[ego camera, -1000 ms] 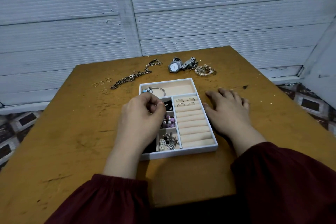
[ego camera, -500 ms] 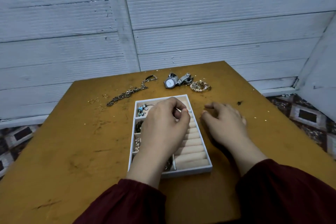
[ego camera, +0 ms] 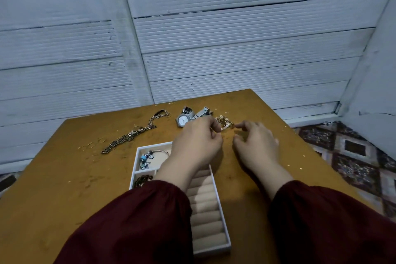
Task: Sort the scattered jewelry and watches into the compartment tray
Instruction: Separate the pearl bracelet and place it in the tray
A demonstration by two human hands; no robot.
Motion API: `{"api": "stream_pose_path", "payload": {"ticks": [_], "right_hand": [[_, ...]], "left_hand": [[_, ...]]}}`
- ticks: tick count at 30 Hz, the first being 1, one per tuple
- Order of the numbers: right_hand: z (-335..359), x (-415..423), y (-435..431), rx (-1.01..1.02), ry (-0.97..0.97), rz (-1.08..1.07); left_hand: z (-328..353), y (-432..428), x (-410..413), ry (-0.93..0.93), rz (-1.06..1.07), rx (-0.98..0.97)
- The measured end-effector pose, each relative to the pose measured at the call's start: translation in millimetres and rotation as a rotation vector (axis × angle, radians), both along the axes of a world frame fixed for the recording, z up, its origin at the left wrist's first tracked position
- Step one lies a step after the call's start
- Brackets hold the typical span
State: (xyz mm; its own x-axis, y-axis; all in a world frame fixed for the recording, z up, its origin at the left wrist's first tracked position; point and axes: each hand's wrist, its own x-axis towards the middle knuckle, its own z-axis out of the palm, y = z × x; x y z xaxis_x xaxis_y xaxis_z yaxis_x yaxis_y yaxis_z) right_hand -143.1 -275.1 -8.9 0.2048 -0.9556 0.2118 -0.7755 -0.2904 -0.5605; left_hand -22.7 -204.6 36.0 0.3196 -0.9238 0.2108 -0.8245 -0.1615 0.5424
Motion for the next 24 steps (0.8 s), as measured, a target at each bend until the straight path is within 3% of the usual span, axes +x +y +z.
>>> {"api": "stream_pose_path", "payload": {"ticks": [6, 11, 24], "right_hand": [[-6.7, 5.6, -25.8, -0.029, -0.037, -0.051], [-8.1, 7.8, -36.0, -0.057, -0.051, -0.039], [-8.9, 13.4, -39.1, -0.078, 0.045, 0.042]], "left_hand": [[-7.7, -36.4, 12.7, -0.166, 0.038, 0.043], [-13.1, -60.4, 15.4, -0.473, -0.023, 0.129], [-21.9, -94.7, 23.4, -0.523, 0.114, 0.171]]}}
